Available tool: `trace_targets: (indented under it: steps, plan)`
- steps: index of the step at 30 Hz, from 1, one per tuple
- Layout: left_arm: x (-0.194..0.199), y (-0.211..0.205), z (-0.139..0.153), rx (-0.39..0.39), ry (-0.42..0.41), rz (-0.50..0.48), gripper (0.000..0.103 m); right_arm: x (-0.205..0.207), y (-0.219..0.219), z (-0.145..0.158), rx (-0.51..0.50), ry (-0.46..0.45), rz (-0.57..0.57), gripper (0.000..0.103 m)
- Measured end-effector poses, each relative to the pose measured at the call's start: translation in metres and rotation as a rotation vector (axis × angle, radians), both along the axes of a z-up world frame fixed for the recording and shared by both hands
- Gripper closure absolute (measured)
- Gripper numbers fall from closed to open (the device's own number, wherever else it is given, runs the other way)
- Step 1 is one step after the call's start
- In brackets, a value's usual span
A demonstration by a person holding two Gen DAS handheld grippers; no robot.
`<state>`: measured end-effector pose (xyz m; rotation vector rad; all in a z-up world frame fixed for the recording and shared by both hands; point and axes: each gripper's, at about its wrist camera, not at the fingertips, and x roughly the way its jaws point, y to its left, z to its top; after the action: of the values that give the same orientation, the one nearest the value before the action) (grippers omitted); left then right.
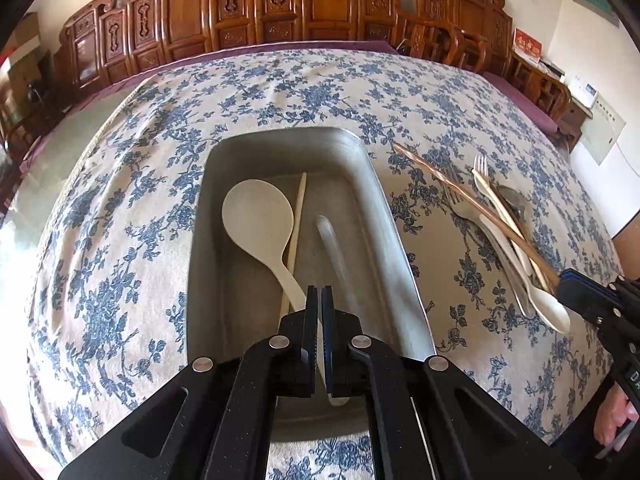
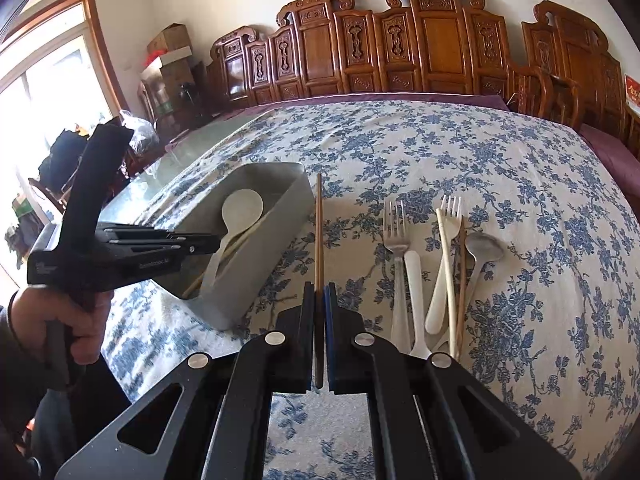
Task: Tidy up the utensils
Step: 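Lower the silver spoon into the tray and open the left tool, then lower the chopstick into the tray and open the right tool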
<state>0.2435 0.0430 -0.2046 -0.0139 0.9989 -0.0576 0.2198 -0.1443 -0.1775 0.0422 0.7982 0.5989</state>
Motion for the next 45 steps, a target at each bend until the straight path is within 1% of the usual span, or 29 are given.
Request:
trace_targets:
  steps: [9, 11, 15, 19, 23, 24, 26, 30, 33, 38, 41, 42, 45]
  plan:
    - [-0.020, 0.017, 0.031, -0.005, -0.059, -0.003, 0.102, -0.003, 0.033, 0.021, 0.017, -0.010, 0.020, 0.097]
    - [-0.024, 0.025, 0.038, -0.008, -0.070, 0.004, 0.102, -0.001, 0.045, 0.024, 0.027, 0.000, 0.029, 0.097]
    - [-0.029, 0.037, 0.047, -0.012, -0.083, 0.022, 0.102, 0.005, 0.067, 0.027, 0.016, 0.021, 0.045, 0.097]
    - [-0.036, 0.050, 0.059, -0.011, -0.086, 0.044, 0.102, 0.017, 0.082, 0.024, 0.020, 0.087, 0.040, 0.097]
    - [-0.042, 0.058, 0.073, -0.002, -0.111, 0.049, 0.101, 0.025, 0.098, 0.020, -0.014, 0.111, 0.020, 0.097]
    - [-0.044, 0.061, 0.077, -0.004, -0.118, 0.055, 0.100, 0.026, 0.100, 0.019, -0.018, 0.117, 0.016, 0.097]
    - [-0.050, 0.067, 0.085, -0.012, -0.139, 0.070, 0.092, 0.029, 0.105, 0.014, -0.035, 0.135, -0.010, 0.097]
    - [-0.057, 0.072, 0.092, -0.018, -0.155, 0.076, 0.091, 0.038, 0.113, 0.005, -0.040, 0.172, -0.041, 0.097]
    - [-0.063, 0.076, 0.096, -0.011, -0.163, 0.078, 0.091, 0.041, 0.119, 0.000, -0.051, 0.181, -0.067, 0.097]
    - [-0.074, 0.086, 0.105, -0.025, -0.179, 0.093, 0.091, 0.043, 0.130, -0.007, -0.067, 0.190, -0.077, 0.097]
    - [-0.078, 0.091, 0.109, -0.036, -0.190, 0.101, 0.091, 0.040, 0.136, -0.012, -0.080, 0.190, -0.064, 0.096]
    - [-0.080, 0.091, 0.110, -0.038, -0.192, 0.103, 0.091, 0.039, 0.137, -0.013, -0.081, 0.192, -0.059, 0.095]
    - [-0.083, 0.091, 0.112, -0.036, -0.199, 0.101, 0.091, 0.034, 0.143, -0.015, -0.077, 0.185, -0.022, 0.094]
